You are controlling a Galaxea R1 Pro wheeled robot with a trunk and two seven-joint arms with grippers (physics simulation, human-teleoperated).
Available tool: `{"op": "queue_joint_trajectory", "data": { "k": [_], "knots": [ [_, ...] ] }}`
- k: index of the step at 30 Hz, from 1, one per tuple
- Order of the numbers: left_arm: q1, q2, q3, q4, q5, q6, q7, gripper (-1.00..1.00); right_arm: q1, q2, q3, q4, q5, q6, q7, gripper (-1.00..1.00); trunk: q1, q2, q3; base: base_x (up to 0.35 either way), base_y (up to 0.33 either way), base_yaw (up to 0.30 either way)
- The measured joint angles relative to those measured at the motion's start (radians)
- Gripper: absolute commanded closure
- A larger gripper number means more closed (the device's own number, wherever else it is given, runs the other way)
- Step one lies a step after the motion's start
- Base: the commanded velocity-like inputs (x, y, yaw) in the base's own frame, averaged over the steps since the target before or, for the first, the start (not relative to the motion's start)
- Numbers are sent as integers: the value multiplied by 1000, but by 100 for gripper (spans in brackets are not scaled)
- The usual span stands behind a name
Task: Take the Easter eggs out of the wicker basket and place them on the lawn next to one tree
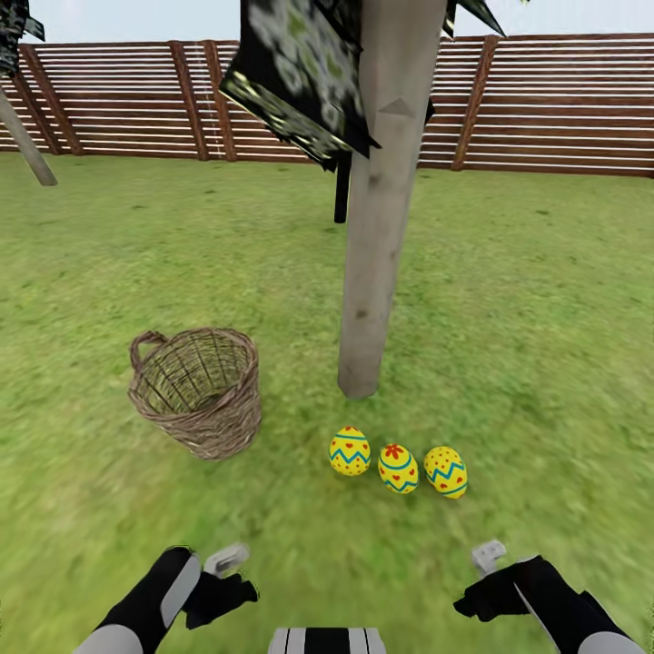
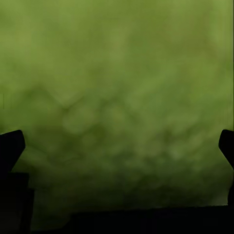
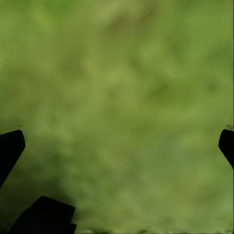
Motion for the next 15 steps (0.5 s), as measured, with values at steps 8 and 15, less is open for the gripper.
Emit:
{"op": "queue_joint_trajectory", "data": {
  "k": [8, 15],
  "knots": [
    [0, 4, -5, 147, -36, -156, 0, -100, 0, 18, 0, 82, 5, -4, 0, -100, -31, 56, 25, 0, 0, 0],
    [0, -4, -5, 209, -63, -221, 0, -100, 0, 39, -1, 118, 6, -12, 0, -100, -58, 105, 47, 0, 0, 0]
  ]
}}
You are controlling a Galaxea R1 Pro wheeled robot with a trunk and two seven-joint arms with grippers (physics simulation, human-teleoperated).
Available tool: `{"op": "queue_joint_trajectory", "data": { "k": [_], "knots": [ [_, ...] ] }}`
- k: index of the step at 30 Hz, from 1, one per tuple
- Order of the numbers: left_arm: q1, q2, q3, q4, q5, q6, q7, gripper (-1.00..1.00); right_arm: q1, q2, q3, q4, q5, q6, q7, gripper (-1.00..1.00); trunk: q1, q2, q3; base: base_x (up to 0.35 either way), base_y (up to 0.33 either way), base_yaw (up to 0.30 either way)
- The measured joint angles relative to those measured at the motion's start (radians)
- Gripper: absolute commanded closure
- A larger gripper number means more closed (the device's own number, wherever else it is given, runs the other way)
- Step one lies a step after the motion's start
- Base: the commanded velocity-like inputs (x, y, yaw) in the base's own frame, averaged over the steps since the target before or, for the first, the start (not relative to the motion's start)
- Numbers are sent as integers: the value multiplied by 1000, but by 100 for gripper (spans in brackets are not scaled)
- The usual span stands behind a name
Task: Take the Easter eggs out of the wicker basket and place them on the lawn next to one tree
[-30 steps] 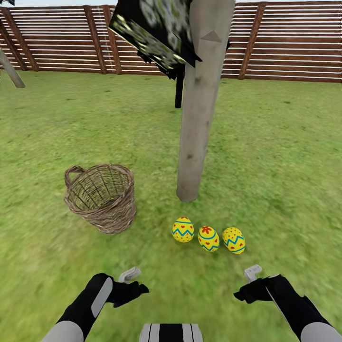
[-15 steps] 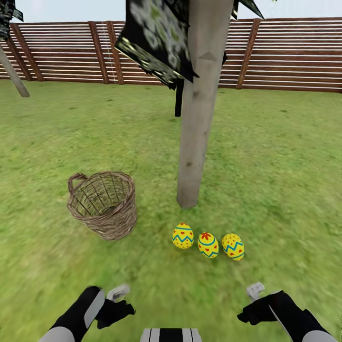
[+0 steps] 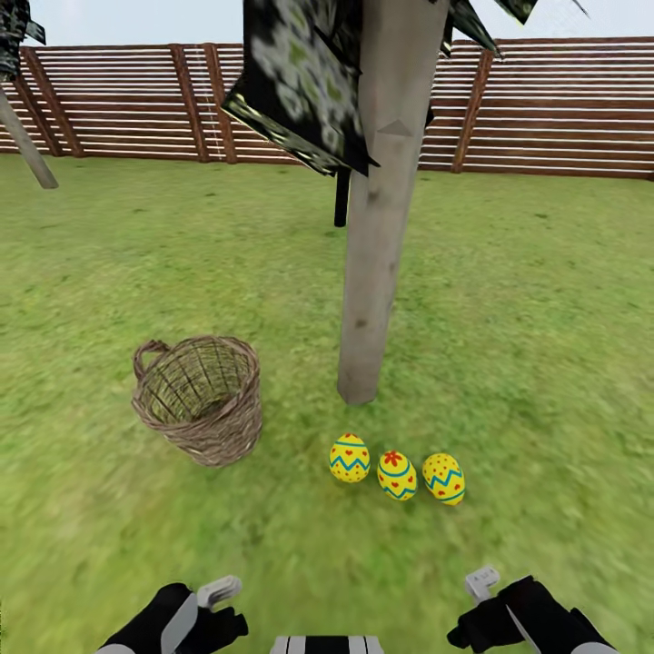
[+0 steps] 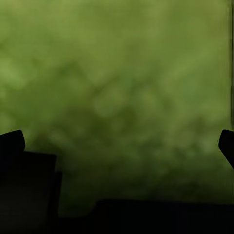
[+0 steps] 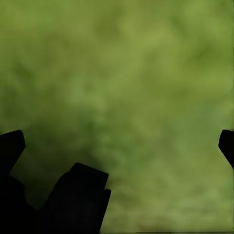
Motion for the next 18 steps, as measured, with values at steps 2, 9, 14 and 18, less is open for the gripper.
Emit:
{"op": "queue_joint_trajectory", "data": {
  "k": [2, 9, 14, 18],
  "knots": [
    [0, -1, 0, 2, -1, -6, 0, -100, 0, 4, 0, 7, 0, -1, 0, -100, -8, 14, 6, 0, 0, 0],
    [0, -6, 0, 20, -1, -12, 0, -100, 0, 8, 0, 52, -5, -99, -9, -100, -34, 63, 28, 0, 0, 0],
    [0, -8, -11, 81, -3, -65, -1, -100, 0, 8, 1, 135, 7, -199, -11, -100, -54, 98, 44, 0, 0, 0],
    [0, -8, -17, 114, -3, -81, -2, -100, 0, 18, 1, 192, 9, -215, -15, -100, -69, 126, 56, 0, 0, 0]
  ]
}}
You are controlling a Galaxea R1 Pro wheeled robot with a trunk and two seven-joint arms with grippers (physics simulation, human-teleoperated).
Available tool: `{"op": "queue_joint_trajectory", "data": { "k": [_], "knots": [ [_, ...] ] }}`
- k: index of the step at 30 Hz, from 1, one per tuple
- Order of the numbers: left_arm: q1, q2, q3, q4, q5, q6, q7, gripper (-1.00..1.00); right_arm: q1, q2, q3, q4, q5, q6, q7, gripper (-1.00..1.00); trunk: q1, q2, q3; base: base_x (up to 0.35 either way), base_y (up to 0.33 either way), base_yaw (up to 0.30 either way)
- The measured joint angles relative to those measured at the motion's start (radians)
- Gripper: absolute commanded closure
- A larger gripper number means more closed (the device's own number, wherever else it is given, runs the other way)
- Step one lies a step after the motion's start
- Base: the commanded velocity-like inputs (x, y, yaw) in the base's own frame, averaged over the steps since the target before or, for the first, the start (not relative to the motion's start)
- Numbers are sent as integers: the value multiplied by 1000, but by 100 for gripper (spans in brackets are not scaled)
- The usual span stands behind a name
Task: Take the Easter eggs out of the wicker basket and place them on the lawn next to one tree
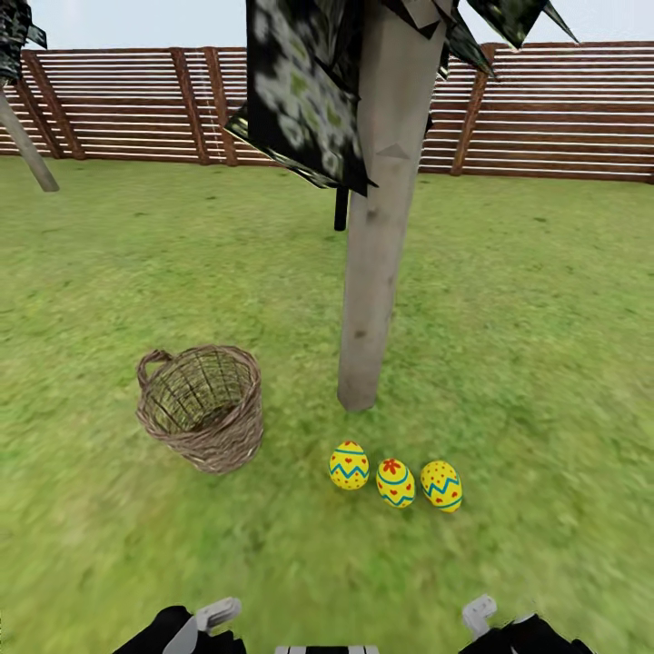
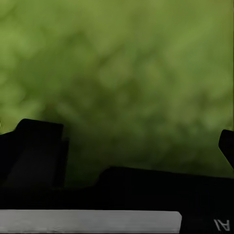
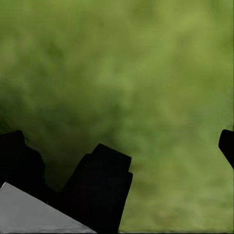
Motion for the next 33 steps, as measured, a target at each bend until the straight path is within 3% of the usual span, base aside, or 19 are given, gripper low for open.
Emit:
{"op": "queue_joint_trajectory", "data": {
  "k": [4, 11, 18, 29, 31, 33],
  "knots": [
    [0, -7, -1, 5, 0, -3, 0, -100, 0, 16, 0, 53, -3, -46, -40, -100, -15, 28, 13, 0, 0, 0],
    [0, -16, -1, 15, -1, -8, -1, -100, 1, 19, 0, 94, -10, -87, -74, -100, -42, 77, 34, 0, 0, 0],
    [0, -14, -1, 90, -1, -122, -1, -100, 1, 18, -1, 114, -13, -125, -174, -100, -69, 126, 56, 0, 0, 0],
    [1, -15, -1, 153, -1, -170, -3, -100, 48, 18, -1, 183, -20, -226, -189, -100, -111, 203, 91, 0, 0, 0],
    [2, -15, -1, 173, -1, -195, -2, -100, 54, 19, -1, 184, -20, -229, -191, -100, -119, 217, 97, 0, 0, 0],
    [4, -15, -1, 208, -1, -272, -1, -100, 60, 19, -1, 184, -20, -230, -218, -100, -127, 231, 103, 0, 0, 0]
  ]
}}
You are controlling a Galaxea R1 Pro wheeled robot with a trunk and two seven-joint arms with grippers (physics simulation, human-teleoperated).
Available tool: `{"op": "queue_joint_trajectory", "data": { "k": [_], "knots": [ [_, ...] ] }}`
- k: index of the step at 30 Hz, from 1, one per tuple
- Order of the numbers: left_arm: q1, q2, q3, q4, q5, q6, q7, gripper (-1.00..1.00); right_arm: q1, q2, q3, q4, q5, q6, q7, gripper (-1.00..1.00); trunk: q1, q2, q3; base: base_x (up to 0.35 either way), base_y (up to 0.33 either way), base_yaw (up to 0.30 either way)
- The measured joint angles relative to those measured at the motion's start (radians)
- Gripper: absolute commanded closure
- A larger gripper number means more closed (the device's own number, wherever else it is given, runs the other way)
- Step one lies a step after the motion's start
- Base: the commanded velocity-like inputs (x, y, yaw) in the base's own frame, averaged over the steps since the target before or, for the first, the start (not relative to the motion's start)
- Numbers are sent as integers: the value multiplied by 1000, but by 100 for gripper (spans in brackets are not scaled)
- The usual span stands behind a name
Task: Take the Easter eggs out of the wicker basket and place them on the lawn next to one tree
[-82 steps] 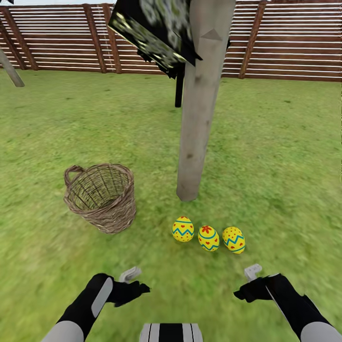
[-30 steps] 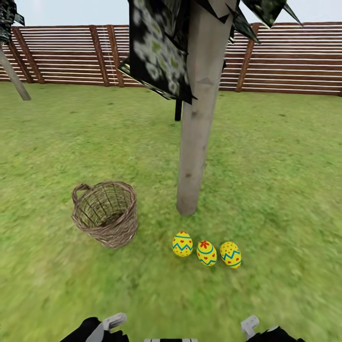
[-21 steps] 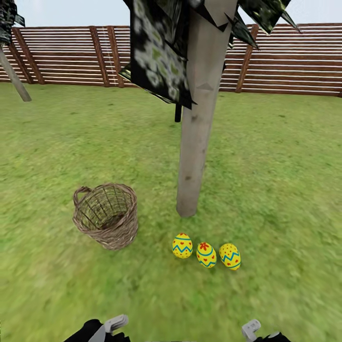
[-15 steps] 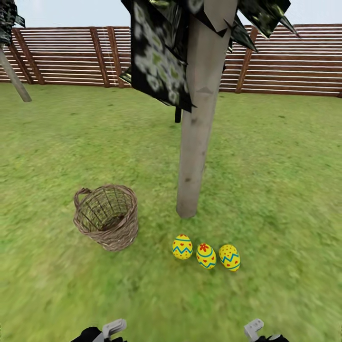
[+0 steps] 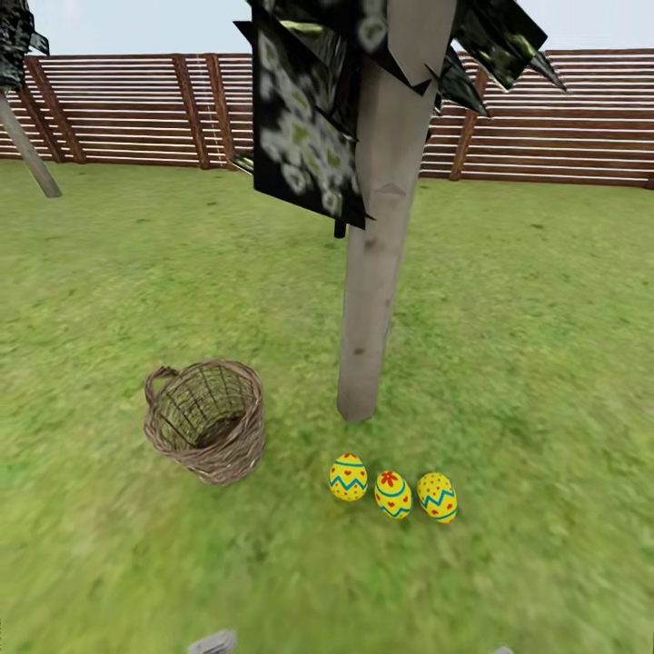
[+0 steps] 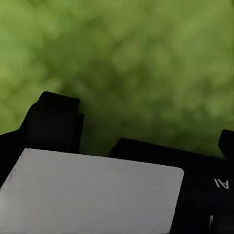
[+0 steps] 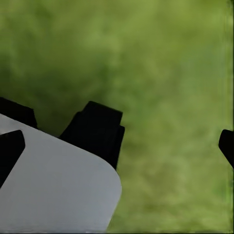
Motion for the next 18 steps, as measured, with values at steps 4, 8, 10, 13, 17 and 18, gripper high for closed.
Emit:
{"op": "queue_joint_trajectory", "data": {
  "k": [4, 8, 10, 13, 17, 18],
  "knots": [
    [1, 0, 0, 37, 2, -67, 2, -100, 3, 4, 0, 7, 0, 1, -105, -100, -15, 28, 13, 0, 0, 0],
    [14, 0, 0, 44, 2, -79, 3, -100, 15, 27, 0, 23, -2, 1, -217, -100, -31, 56, 25, 0, 0, 0],
    [22, 0, 0, 45, 3, -81, 3, -100, 18, 31, 0, 24, -2, 0, -240, -100, -38, 70, 31, 0, 0, 0],
    [38, 0, 1, 45, 4, -81, 13, -100, 22, 33, 0, 25, -3, 0, -252, -100, -50, 91, 41, 0, 0, 0],
    [52, 0, 1, 48, 6, -81, 51, -100, 38, 35, -1, 26, -4, 1, -257, -100, -65, 119, 53, 0, 0, 0],
    [56, 0, 1, 48, 7, -81, 61, -100, 42, 35, -1, 26, -4, 1, -258, -100, -69, 126, 56, 0, 0, 0]
  ]
}}
